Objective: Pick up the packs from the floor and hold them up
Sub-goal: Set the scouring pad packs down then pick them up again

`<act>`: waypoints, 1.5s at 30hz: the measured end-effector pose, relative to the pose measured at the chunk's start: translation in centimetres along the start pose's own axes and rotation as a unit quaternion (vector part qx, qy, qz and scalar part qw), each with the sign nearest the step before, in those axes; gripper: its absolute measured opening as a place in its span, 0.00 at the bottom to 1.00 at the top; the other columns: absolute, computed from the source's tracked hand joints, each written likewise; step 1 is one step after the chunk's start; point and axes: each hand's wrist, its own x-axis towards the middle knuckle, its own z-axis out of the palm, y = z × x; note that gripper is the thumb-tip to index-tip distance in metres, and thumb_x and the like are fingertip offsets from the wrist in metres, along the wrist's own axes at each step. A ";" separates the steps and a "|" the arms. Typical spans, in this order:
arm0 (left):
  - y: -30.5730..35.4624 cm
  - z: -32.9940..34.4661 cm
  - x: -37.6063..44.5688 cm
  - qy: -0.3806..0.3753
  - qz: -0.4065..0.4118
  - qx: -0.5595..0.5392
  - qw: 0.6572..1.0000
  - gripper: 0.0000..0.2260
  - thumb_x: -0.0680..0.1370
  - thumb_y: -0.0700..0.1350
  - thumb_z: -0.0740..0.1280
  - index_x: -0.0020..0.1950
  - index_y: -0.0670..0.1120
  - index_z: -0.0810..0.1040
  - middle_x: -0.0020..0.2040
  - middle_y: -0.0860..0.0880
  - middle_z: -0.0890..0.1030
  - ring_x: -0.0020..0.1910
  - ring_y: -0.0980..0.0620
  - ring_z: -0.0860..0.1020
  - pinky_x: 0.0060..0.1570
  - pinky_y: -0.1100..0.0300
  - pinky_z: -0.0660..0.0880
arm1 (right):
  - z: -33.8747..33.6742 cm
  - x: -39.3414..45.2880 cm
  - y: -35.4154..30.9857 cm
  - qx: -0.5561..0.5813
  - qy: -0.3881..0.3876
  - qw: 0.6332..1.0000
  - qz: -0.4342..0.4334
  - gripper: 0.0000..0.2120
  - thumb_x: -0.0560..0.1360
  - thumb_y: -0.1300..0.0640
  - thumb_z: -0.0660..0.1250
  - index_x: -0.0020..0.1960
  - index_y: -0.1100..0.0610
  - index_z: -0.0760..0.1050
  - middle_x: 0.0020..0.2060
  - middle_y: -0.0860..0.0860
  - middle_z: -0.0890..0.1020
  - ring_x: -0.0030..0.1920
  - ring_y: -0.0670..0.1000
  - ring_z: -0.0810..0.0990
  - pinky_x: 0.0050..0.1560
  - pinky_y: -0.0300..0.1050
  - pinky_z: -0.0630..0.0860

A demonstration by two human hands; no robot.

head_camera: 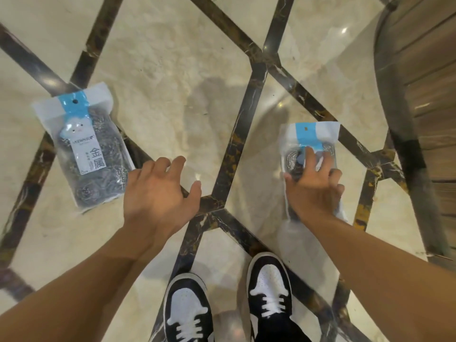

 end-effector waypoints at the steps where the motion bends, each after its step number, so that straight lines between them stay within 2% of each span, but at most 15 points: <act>1: -0.3 -0.2 0.1 -0.001 -0.007 -0.001 1.000 0.31 0.76 0.62 0.57 0.73 0.47 0.75 0.63 0.41 0.81 0.63 0.37 0.76 0.64 0.42 0.69 | -0.2 0.6 0.1 0.003 -0.013 0.999 0.036 0.42 0.75 0.39 0.73 0.81 0.53 0.60 0.78 0.62 0.62 0.67 0.70 0.70 0.61 0.64 0.73; 3: -1.0 -0.4 0.4 -0.002 -0.016 -0.005 1.000 0.31 0.76 0.62 0.56 0.74 0.47 0.74 0.65 0.42 0.81 0.65 0.37 0.76 0.65 0.42 0.68 | -0.4 1.9 0.6 0.047 -0.053 0.991 0.114 0.49 0.74 0.33 0.71 0.83 0.52 0.51 0.81 0.63 0.54 0.74 0.71 0.63 0.70 0.65 0.68; 5: -1.6 -0.2 0.6 0.000 -0.018 -0.012 1.000 0.31 0.76 0.62 0.56 0.73 0.47 0.74 0.64 0.42 0.81 0.64 0.37 0.76 0.65 0.42 0.69 | -0.4 3.0 1.3 0.123 -0.068 0.976 0.164 0.47 0.76 0.32 0.66 0.83 0.53 0.49 0.80 0.65 0.57 0.75 0.72 0.63 0.71 0.65 0.66; 7: -2.4 0.3 0.7 0.009 -0.019 -0.020 1.000 0.29 0.76 0.60 0.58 0.71 0.45 0.76 0.61 0.41 0.82 0.62 0.36 0.77 0.63 0.42 0.70 | -0.1 3.5 1.4 0.147 -0.071 0.968 0.192 0.43 0.79 0.33 0.64 0.82 0.55 0.51 0.75 0.66 0.66 0.73 0.72 0.66 0.70 0.66 0.67; 9: -3.3 0.8 0.7 0.024 -0.016 -0.029 0.999 0.28 0.76 0.59 0.61 0.69 0.44 0.78 0.59 0.40 0.83 0.60 0.35 0.78 0.61 0.42 0.71 | 0.0 3.6 0.9 0.146 -0.073 0.959 0.231 0.42 0.79 0.35 0.65 0.80 0.56 0.53 0.73 0.65 0.71 0.73 0.69 0.65 0.69 0.66 0.67; 13: -4.7 1.3 1.0 0.041 -0.021 -0.043 0.998 0.27 0.75 0.58 0.63 0.67 0.42 0.79 0.55 0.39 0.83 0.57 0.35 0.79 0.58 0.41 0.72 | 0.2 2.8 -1.4 0.179 -0.073 0.929 0.316 0.44 0.74 0.30 0.68 0.75 0.60 0.61 0.69 0.65 0.74 0.73 0.67 0.64 0.69 0.64 0.65; 17: -6.0 1.4 1.2 0.056 -0.036 -0.070 0.995 0.27 0.75 0.57 0.64 0.67 0.41 0.80 0.55 0.39 0.83 0.57 0.35 0.80 0.59 0.41 0.73 | 0.3 1.3 -5.6 0.177 -0.086 0.926 0.323 0.48 0.68 0.25 0.69 0.72 0.60 0.64 0.69 0.64 0.73 0.71 0.67 0.67 0.68 0.62 0.66; 21: -7.2 1.2 1.2 0.053 -0.062 -0.067 0.994 0.28 0.75 0.59 0.62 0.68 0.42 0.79 0.56 0.39 0.84 0.58 0.36 0.80 0.60 0.42 0.73 | 0.7 -0.5 -10.8 0.262 -0.119 0.918 0.272 0.51 0.66 0.30 0.76 0.74 0.56 0.55 0.69 0.64 0.68 0.68 0.69 0.71 0.66 0.62 0.69; 23: -7.8 1.2 1.4 0.062 -0.072 -0.070 0.993 0.28 0.75 0.60 0.62 0.68 0.43 0.79 0.56 0.39 0.84 0.58 0.36 0.79 0.60 0.42 0.73 | 1.0 -1.5 -12.9 0.285 -0.128 0.925 0.217 0.49 0.66 0.32 0.78 0.72 0.54 0.56 0.65 0.64 0.69 0.62 0.69 0.75 0.61 0.62 0.73; 26: -9.2 0.9 2.0 0.082 -0.095 -0.080 0.989 0.28 0.75 0.60 0.62 0.67 0.43 0.79 0.57 0.38 0.83 0.58 0.35 0.79 0.60 0.42 0.72 | 1.1 -2.4 -15.4 0.267 -0.133 0.943 0.150 0.45 0.66 0.30 0.76 0.68 0.52 0.58 0.61 0.62 0.74 0.55 0.64 0.77 0.53 0.58 0.75; 31: -12.1 0.3 3.6 0.101 -0.189 -0.067 0.974 0.29 0.80 0.59 0.62 0.75 0.44 0.69 0.68 0.36 0.76 0.67 0.34 0.72 0.64 0.41 0.68 | 0.1 -2.5 -18.7 0.257 -0.136 0.952 0.091 0.48 0.64 0.28 0.76 0.72 0.51 0.61 0.61 0.60 0.80 0.61 0.66 0.80 0.58 0.59 0.76; 33: -12.9 0.2 4.5 0.115 -0.280 -0.099 0.948 0.31 0.80 0.59 0.64 0.78 0.44 0.64 0.72 0.36 0.71 0.71 0.33 0.68 0.68 0.40 0.65 | -0.5 -2.6 -19.9 0.272 -0.138 0.950 0.057 0.47 0.65 0.28 0.76 0.72 0.51 0.61 0.60 0.58 0.80 0.63 0.65 0.79 0.57 0.57 0.75; 36: -14.0 0.5 6.4 0.117 -0.373 -0.180 0.903 0.37 0.78 0.61 0.66 0.80 0.43 0.59 0.75 0.35 0.66 0.74 0.33 0.65 0.70 0.39 0.63 | -1.1 -2.5 -21.0 0.301 -0.144 0.943 0.019 0.46 0.65 0.29 0.77 0.71 0.50 0.62 0.51 0.51 0.75 0.60 0.62 0.79 0.50 0.50 0.70; 41: -15.7 1.8 8.8 0.122 -0.406 -0.315 0.849 0.50 0.72 0.64 0.75 0.82 0.43 0.52 0.77 0.37 0.63 0.76 0.35 0.65 0.71 0.40 0.65 | -0.7 -1.4 -21.3 0.315 -0.138 0.939 -0.021 0.46 0.63 0.30 0.78 0.71 0.52 0.64 0.50 0.49 0.76 0.57 0.60 0.81 0.50 0.50 0.72; 45: -15.8 3.2 8.7 0.164 -0.436 -0.367 0.805 0.55 0.66 0.67 0.78 0.80 0.38 0.57 0.77 0.39 0.69 0.77 0.38 0.67 0.73 0.44 0.68 | -0.2 -0.8 -20.6 0.311 -0.148 0.938 -0.032 0.45 0.64 0.31 0.78 0.71 0.51 0.63 0.49 0.49 0.75 0.54 0.57 0.78 0.50 0.50 0.73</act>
